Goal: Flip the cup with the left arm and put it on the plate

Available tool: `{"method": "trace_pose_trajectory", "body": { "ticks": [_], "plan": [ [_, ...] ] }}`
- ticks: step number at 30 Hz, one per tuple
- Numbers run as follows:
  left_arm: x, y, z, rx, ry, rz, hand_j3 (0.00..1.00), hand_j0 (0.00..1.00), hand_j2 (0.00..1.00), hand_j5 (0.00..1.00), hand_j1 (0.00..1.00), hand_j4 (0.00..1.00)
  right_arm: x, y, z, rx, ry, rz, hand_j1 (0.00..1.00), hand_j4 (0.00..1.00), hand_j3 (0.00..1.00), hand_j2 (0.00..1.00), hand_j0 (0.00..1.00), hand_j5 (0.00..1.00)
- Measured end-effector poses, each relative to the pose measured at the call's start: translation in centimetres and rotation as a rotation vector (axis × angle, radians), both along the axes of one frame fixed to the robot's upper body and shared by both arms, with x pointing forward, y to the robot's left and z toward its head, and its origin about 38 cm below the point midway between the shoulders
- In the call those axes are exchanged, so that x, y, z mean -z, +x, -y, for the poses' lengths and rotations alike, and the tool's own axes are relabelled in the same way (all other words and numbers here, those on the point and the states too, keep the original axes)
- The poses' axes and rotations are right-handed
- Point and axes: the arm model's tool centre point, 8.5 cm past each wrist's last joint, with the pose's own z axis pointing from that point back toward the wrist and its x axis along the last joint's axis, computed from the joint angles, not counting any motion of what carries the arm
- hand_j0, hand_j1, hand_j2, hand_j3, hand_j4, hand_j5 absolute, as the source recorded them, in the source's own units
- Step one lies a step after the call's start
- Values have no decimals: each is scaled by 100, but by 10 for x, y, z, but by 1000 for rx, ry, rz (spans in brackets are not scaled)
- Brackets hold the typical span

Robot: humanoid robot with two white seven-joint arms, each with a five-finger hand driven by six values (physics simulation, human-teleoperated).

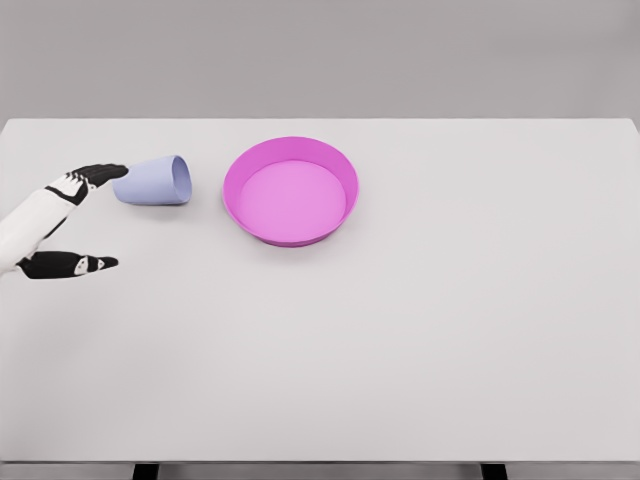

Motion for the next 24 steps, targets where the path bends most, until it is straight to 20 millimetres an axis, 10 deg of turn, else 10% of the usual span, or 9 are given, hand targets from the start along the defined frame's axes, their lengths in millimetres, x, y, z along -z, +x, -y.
{"method": "trace_pose_trajectory", "body": {
  "ticks": [19,24],
  "plan": [
    [55,-42,-42,-165,-55,-152,100,100,100,100,100,100,0,-1,0,0,-2,-1,100,100,100,100,100,100],
    [9,-18,-59,-155,31,-62,100,100,100,100,100,100,0,-1,0,0,-2,-2,100,100,100,100,100,100]
  ]
}}
